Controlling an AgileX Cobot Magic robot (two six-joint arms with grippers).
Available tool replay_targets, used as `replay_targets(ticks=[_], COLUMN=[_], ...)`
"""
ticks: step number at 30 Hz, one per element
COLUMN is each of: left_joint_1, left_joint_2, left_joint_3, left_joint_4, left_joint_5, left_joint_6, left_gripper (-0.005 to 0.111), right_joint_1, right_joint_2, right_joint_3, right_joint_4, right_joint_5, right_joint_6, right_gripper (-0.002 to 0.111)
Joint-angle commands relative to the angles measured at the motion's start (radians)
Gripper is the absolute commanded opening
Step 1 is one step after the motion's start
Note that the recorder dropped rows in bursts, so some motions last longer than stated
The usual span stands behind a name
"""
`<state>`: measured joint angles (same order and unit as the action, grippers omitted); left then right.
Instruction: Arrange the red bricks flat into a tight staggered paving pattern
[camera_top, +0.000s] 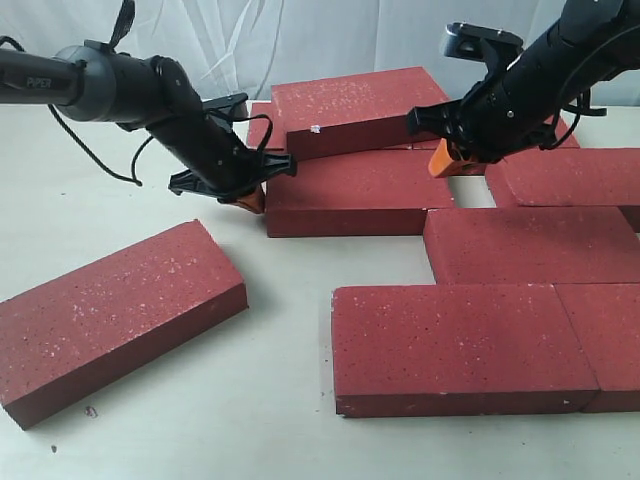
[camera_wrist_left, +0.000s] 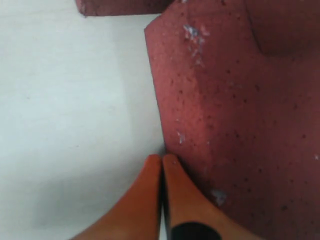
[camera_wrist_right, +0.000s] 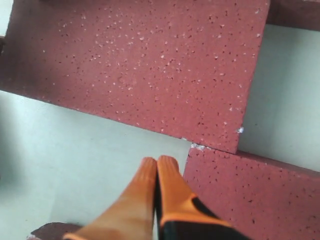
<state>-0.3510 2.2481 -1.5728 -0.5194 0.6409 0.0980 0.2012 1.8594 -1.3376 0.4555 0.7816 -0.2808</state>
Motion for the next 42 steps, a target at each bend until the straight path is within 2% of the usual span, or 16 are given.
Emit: replay_targets(ticks=[1,10,18,28,42], left_joint_1=[-0.015,-0.05,-0.05,-0.05,-0.104], left_joint_2=[0.001,0.001,0.004,0.069,0.119], left_joint_3=[-0.004,-0.004,-0.004,-0.015,-0.064], left_joint_4=[-0.066,-0.092,-0.142,-0.443,-0.492], left_joint_5=[-0.017,-0.078,-0.104,-0.048,-0.058], left_joint_6=[0.018,0.044,0.055,0.295,0.307], left_gripper=[0.0,0.0,0.0,0.0,0.0], right_joint_1=[-0.001,-0.001,-0.001,-0.001,-0.001], right_joint_2=[0.001,0.001,0.001,0.001,0.001], right_joint_3=[0.0,0.0,0.0,0.0,0.0], right_joint_4=[-0.001,-0.016,-0.042,-0.042,-0.044], right_joint_5=[-0.017,-0.083,-0.149,-0.2,-0.282], right_joint_6=[-0.007,-0.004,0.029,0.031,0.031], right_gripper=[-0.001,-0.001,-0.001,-0.001,-0.001])
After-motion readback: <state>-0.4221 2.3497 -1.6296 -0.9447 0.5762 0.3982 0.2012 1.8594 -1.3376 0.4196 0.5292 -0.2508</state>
